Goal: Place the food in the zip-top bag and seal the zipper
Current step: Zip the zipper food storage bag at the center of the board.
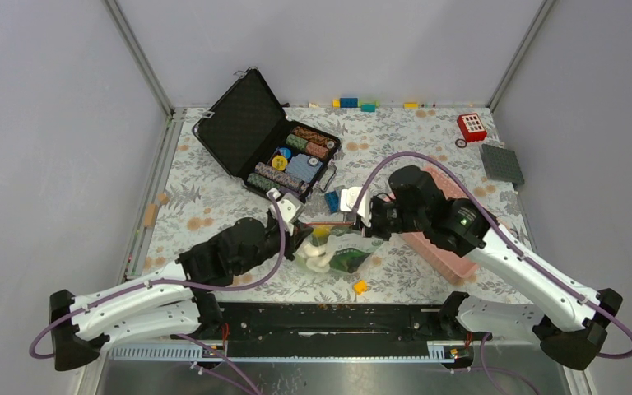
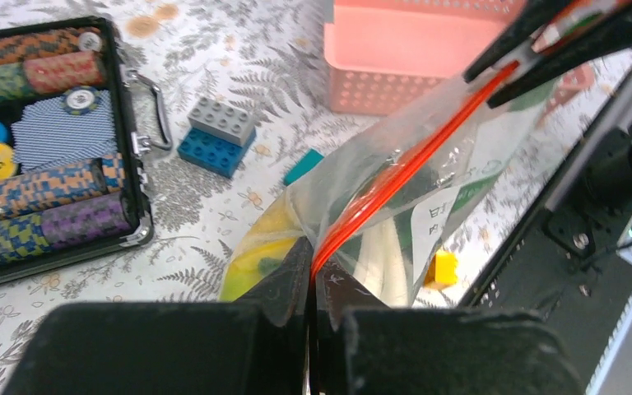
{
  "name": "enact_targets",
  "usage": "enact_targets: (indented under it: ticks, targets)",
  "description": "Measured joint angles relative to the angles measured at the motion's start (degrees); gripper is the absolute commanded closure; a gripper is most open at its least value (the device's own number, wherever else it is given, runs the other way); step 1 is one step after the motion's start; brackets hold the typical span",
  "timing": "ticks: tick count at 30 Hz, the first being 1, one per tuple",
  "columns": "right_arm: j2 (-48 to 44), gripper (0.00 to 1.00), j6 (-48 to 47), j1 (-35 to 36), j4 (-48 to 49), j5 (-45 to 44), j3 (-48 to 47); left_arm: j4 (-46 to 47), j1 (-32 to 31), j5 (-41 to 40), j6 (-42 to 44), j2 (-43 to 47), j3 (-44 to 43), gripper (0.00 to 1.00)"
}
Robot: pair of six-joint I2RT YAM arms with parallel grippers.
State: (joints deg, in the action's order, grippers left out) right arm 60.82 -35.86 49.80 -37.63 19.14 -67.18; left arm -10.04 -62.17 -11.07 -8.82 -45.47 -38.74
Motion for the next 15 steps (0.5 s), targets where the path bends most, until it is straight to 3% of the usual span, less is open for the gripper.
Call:
enact_targets:
  ticks: [15]
  targets:
    - [-3.39,0.95,0.26,-6.54,0.33,1.07,2.12,2.19,3.76,-7.63,-5.84,2.25,1.86,1.0]
